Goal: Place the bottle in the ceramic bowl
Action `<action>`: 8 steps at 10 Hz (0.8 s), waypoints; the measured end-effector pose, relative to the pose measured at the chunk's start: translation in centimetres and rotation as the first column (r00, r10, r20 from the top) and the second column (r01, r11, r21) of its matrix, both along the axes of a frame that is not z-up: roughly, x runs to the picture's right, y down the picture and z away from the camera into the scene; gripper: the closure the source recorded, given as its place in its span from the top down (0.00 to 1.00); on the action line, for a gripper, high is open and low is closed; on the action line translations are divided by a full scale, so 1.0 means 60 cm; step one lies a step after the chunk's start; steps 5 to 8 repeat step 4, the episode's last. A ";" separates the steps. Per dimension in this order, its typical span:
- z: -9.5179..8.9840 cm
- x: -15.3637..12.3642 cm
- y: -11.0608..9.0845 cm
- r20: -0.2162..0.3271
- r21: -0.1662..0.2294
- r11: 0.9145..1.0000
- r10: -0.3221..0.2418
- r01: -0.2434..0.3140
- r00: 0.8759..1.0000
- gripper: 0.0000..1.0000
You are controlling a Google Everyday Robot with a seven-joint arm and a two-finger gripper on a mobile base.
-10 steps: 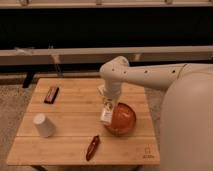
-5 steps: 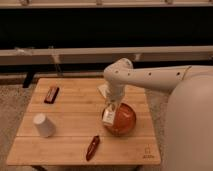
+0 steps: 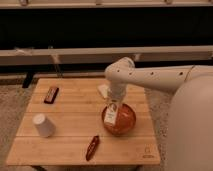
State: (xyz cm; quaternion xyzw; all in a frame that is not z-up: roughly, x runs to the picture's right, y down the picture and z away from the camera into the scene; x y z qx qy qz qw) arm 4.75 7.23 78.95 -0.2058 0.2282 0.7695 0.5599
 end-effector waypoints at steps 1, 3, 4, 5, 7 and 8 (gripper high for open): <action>-0.002 -0.002 -0.003 0.001 0.003 1.000 0.004 -0.004 1.000 1.00; -0.004 -0.007 -0.006 0.003 0.006 1.000 0.009 -0.009 1.000 1.00; -0.004 -0.004 -0.005 0.002 0.004 1.000 0.007 -0.007 1.000 1.00; -0.004 -0.004 -0.005 0.002 0.004 1.000 0.007 -0.007 1.000 1.00; -0.004 -0.004 -0.005 0.002 0.004 1.000 0.007 -0.007 1.000 1.00; -0.004 -0.004 -0.005 0.002 0.004 1.000 0.007 -0.007 1.000 1.00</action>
